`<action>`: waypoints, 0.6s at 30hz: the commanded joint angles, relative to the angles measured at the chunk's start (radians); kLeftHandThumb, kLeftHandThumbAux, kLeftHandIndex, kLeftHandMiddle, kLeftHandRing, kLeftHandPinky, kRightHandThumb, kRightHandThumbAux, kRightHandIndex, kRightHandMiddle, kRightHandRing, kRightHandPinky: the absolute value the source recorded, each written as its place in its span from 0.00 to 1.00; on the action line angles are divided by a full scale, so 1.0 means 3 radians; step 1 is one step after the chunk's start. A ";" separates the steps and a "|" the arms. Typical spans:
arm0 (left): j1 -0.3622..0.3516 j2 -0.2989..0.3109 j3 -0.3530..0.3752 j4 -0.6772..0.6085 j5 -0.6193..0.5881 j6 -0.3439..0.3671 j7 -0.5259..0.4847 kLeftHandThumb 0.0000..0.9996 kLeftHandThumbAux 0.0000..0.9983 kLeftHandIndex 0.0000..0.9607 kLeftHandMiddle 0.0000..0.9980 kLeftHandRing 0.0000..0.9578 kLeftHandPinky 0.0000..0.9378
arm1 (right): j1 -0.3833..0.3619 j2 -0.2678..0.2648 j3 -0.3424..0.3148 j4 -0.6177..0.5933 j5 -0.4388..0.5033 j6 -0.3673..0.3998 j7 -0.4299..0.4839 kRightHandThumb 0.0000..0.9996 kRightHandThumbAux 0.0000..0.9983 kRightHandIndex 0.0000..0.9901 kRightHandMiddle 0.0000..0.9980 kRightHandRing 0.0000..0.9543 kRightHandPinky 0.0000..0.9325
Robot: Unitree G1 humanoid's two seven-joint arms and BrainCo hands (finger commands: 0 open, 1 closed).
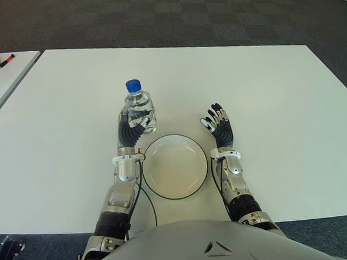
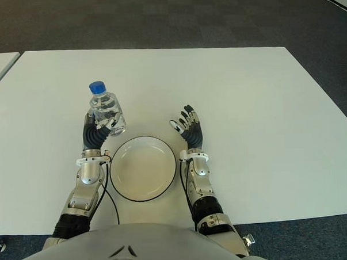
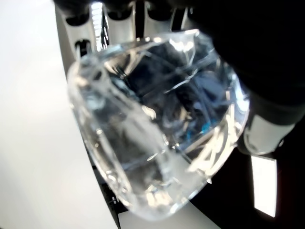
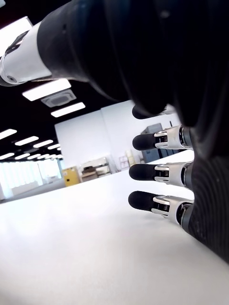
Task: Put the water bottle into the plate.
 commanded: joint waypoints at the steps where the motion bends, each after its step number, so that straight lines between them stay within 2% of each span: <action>1: 0.0126 -0.0037 -0.0029 -0.0184 0.0056 -0.0129 0.0004 0.86 0.67 0.42 0.54 0.91 0.92 | 0.0097 0.0485 -0.0032 0.0184 0.0046 0.0164 -0.0047 0.06 0.81 0.10 0.11 0.11 0.16; 18: 0.0515 -0.0141 -0.0089 -0.0522 0.0410 -0.0369 0.0163 0.85 0.67 0.42 0.54 0.91 0.93 | 0.0076 0.0480 -0.0031 0.0218 0.0037 0.0165 -0.0031 0.07 0.81 0.11 0.12 0.11 0.16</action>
